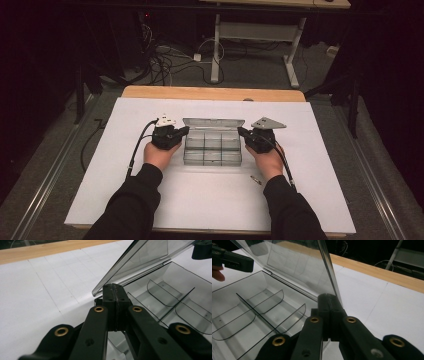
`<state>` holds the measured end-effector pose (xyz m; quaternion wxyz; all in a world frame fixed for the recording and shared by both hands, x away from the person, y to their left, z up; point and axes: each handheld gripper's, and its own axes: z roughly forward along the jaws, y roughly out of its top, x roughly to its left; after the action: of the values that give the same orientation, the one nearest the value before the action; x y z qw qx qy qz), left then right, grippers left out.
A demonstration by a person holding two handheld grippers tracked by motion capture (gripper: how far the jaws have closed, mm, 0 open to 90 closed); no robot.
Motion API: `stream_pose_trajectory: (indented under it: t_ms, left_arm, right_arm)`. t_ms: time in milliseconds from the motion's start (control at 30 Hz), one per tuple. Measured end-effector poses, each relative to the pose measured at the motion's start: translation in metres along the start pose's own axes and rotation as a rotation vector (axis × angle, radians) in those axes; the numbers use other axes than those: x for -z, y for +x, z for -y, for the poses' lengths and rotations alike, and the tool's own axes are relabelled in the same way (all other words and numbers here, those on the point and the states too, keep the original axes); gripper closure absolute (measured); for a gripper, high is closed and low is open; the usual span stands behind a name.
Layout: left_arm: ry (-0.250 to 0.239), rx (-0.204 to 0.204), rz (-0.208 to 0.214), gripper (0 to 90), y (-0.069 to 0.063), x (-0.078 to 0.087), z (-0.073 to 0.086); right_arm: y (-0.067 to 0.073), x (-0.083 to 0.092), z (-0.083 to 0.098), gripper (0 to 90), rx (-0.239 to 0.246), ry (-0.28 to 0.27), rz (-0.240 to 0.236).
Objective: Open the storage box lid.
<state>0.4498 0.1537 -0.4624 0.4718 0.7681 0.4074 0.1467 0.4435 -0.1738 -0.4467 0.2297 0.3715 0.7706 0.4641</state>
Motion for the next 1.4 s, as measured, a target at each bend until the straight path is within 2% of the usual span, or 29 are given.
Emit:
stream_pose_trajectory:
  t_ms: [700,867,1167,1400]
  left_arm:
    - [0.008,-0.006,-0.029,88.1,0.004,-0.005,-0.008]
    - [0.008,0.005,-0.021,88.0,0.006,-0.004,-0.007]
    - [0.007,-0.009,-0.011,88.0,0.002,0.004,-0.008]
    - [0.024,-0.008,-0.008,88.0,0.001,0.011,0.002]
  right_arm:
    - [-0.005,-0.015,-0.005,90.0,-0.01,0.022,0.019]
    - [-0.007,-0.017,-0.004,90.0,-0.013,0.029,0.02]
    - [-0.003,-0.011,-0.005,90.0,-0.013,0.035,0.006]
    - [0.001,-0.002,-0.001,90.0,-0.008,0.029,-0.002]
